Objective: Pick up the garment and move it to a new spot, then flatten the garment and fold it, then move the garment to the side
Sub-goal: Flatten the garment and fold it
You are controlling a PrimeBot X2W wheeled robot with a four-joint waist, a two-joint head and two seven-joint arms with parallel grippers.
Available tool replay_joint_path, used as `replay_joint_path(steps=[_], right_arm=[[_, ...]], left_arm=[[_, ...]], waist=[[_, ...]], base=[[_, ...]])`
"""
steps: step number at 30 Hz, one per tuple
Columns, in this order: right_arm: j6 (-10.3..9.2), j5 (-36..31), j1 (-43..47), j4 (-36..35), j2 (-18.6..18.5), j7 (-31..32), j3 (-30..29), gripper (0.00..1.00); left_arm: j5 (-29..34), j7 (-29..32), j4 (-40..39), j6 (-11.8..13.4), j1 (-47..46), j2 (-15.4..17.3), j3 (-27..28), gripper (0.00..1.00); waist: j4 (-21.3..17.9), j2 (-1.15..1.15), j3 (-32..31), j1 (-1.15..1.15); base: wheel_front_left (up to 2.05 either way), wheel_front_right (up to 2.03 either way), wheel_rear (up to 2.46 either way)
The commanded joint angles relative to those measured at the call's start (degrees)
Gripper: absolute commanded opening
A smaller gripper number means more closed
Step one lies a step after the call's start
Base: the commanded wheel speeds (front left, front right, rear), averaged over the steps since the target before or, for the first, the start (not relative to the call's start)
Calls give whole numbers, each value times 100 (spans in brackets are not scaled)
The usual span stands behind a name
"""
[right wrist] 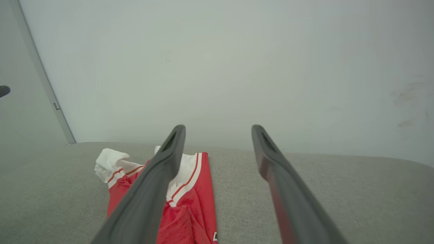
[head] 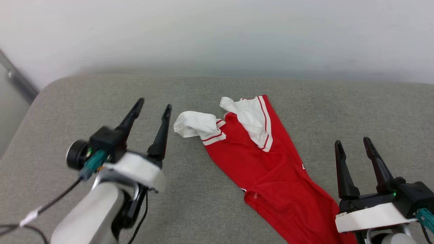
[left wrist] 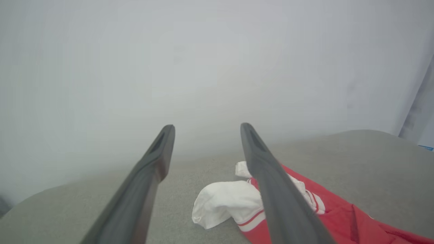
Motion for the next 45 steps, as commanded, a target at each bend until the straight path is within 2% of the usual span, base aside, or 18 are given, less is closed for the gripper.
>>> replay_joint_path(steps=[1,6,11,14,16,18,23,25,27,28,32,39,40,41,42,45], right_arm=[[-2,-42,34,16,9,-13,-7,100],[-2,-40,55,52,9,0,0,100],[-2,-14,-32,9,9,382,22,100],[-2,-160,-311,-116,-96,1046,100,100],[-2,-4,-502,-159,-219,1642,242,100],[-2,94,-846,-217,-486,2268,409,100],[-1,814,-1786,11,-956,4111,887,100],[-4,946,-2191,191,-1337,4828,1152,100],[-3,1282,-2511,409,-1311,5441,1249,100],[-2,1375,-2979,690,-1538,6202,1332,100],[-2,1245,-3366,1020,-1621,6678,1413,100],[-2,1114,-3624,1475,-1575,6845,1334,100],[-2,1090,-3628,1533,-1584,6837,1335,85],[-2,1066,-3626,1577,-1594,6815,1344,46],[-2,1071,-3625,1609,-1591,6786,1339,0],[-2,1163,-3580,1666,-1518,6679,1277,0]], left_arm=[[125,-25,-120,41,276,-25,98,100],[681,-22,-834,124,1364,-314,920,100],[1127,-23,-1225,-75,1941,-694,1470,100],[1349,-24,-1279,-277,1962,-820,1600,100],[1392,-24,-1237,-413,1915,-931,1681,100],[1369,-23,-1172,-537,1877,-1078,1767,100],[1507,-23,-1057,-850,1743,-1415,1915,100],[1550,-24,-984,-972,1696,-1560,1968,100],[1602,-24,-915,-1088,1653,-1661,2031,100],[1702,-24,-836,-1260,1570,-1824,2104,100],[1826,-25,-767,-1432,1459,-2016,2212,100],[1975,-25,-693,-1588,1416,-2211,2339,100],[2004,-25,-682,-1598,1417,-2231,2356,100],[2019,-25,-670,-1624,1418,-2250,2376,100],[2037,-25,-656,-1640,1423,-2268,2394,100],[2087,-25,-613,-1673,1485,-2309,2464,100]], waist=[[41,0,14,0],[115,0,64,0],[270,0,224,0],[412,0,404,0],[524,0,516,0],[631,0,666,0],[946,0,1032,0],[1072,0,1158,0],[1199,0,1270,0],[1417,0,1436,0],[1665,0,1626,0],[1888,0,1762,0],[1904,0,1768,0],[1917,0,1770,0],[1925,0,1768,0],[1899,0,1714,0]], base=[[0,0,0],[0,0,0],[0,0,0],[0,0,0],[0,0,0],[0,0,0],[0,0,0],[0,0,0],[0,0,0],[0,0,0],[0,0,0],[0,0,0],[0,0,0],[0,0,0],[0,0,0],[0,0,0]])
